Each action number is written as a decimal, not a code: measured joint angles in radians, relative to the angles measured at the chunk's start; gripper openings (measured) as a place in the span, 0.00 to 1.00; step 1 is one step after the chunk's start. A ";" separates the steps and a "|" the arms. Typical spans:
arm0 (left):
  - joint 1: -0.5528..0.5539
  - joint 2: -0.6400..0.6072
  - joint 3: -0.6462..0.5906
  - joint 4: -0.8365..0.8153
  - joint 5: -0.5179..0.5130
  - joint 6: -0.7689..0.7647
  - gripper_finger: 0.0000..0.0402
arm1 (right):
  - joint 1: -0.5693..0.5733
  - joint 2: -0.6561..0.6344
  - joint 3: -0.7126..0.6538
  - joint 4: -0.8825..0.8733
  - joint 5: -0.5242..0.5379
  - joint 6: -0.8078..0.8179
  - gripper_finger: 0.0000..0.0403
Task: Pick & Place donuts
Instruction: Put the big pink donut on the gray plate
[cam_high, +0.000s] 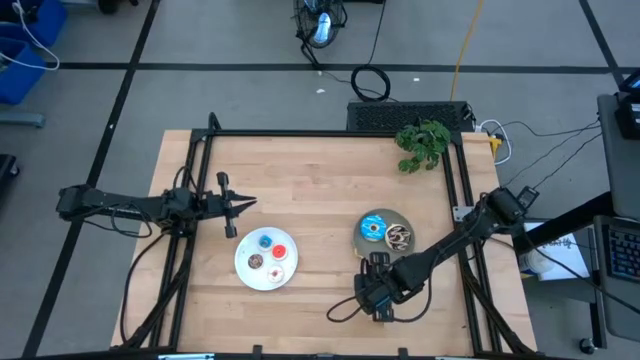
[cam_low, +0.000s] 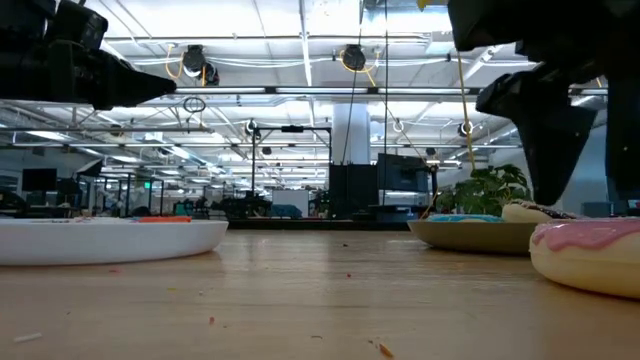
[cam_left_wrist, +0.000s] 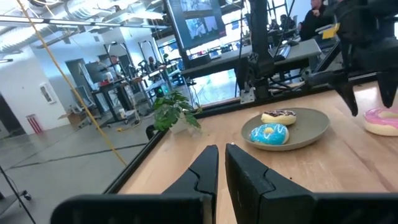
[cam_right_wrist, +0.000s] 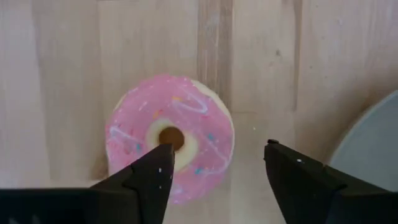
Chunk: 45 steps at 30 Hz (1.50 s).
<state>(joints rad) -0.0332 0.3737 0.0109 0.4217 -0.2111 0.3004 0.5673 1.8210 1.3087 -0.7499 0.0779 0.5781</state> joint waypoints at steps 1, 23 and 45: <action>0.000 0.000 0.000 0.000 0.000 0.000 0.09 | -0.004 0.000 -0.007 0.010 0.000 -0.006 0.59; 0.000 0.000 0.000 0.002 0.000 -0.003 0.09 | -0.034 -0.005 -0.216 0.272 -0.071 -0.096 0.53; 0.000 0.000 0.000 0.060 -0.067 -0.071 0.09 | -0.273 -0.191 0.009 -0.155 -0.098 -0.262 0.02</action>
<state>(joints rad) -0.0330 0.3737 0.0109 0.4820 -0.2782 0.2291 0.2938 1.6303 1.3182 -0.9049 -0.0200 0.3165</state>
